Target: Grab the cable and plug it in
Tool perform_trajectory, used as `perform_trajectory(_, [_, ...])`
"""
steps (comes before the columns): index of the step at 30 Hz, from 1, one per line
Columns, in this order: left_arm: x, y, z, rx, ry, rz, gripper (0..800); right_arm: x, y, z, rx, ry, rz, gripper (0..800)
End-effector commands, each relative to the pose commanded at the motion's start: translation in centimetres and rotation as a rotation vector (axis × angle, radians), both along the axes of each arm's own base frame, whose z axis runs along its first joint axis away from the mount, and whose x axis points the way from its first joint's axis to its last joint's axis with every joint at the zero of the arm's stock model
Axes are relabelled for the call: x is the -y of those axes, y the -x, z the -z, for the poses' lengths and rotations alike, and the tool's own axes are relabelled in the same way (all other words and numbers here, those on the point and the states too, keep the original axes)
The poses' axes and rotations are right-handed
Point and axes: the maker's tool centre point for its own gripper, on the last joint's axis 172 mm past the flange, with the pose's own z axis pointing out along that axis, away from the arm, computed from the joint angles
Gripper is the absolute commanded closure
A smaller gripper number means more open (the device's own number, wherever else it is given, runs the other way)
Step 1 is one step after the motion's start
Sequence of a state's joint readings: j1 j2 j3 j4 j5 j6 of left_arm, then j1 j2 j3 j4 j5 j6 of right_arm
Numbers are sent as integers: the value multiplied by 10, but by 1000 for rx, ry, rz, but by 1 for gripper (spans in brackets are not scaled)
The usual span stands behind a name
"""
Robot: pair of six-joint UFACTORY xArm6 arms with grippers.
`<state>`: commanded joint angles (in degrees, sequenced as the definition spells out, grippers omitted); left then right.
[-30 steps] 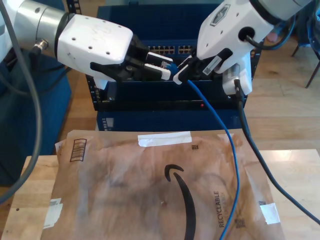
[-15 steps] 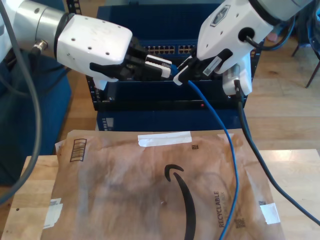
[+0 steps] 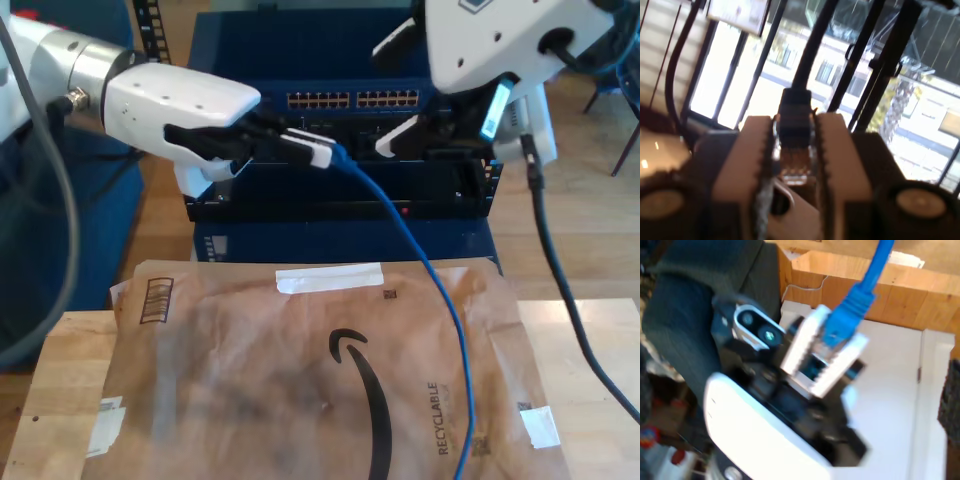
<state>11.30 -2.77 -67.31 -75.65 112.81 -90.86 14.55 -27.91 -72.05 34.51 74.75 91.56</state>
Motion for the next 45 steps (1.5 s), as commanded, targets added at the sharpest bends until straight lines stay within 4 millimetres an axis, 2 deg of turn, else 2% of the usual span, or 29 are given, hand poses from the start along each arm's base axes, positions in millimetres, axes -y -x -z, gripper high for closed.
perform_trajectory(5, [-2,0,5,-96,-4,11,798,6,14,-16,127,16,-71,2])
perform_trajectory(9, [-3,5,1,-96,1,35,798,18,5,-28,269,-9,-14,3])
perform_trajectory(12, [-4,10,-2,-101,13,65,798,18,0,-20,293,0,-24,3])
perform_trajectory(14, [-4,16,-5,-105,20,84,798,14,1,-11,280,0,-33,3])
perform_trajectory(17, [-3,13,-13,-111,38,78,798,4,1,-7,320,-14,-33,4])
perform_trajectory(20, [-5,5,-33,-115,125,62,798,-6,10,-13,399,-21,-70,7])
perform_trajectory(22, [-6,6,-32,-126,138,69,798,-17,19,-18,421,-35,-98,7])
perform_trajectory(26, [-7,6,-38,-152,156,77,798,-34,24,-37,492,-70,-113,12])
perform_trajectory(29, [-13,12,-59,-149,245,100,798,-42,23,-30,528,-65,-136,14])
perform_trajectory(31, [-14,12,-62,-150,260,103,798,-50,25,-20,536,-66,-151,14])
perform_trajectory(33, [-15,12,-63,-152,262,106,798,-56,24,-24,566,-78,-146,18])
perform_trajectory(37, [-16,14,-62,-160,271,119,798,-52,25,-36,604,-96,-128,20])
perform_trajectory(40, [-16,19,-61,-172,280,133,798,-46,16,-38,638,-100,-87,32])
perform_trajectory(45, [-18,22,-62,-173,290,141,798,-45,13,-32,635,-97,-79,53])
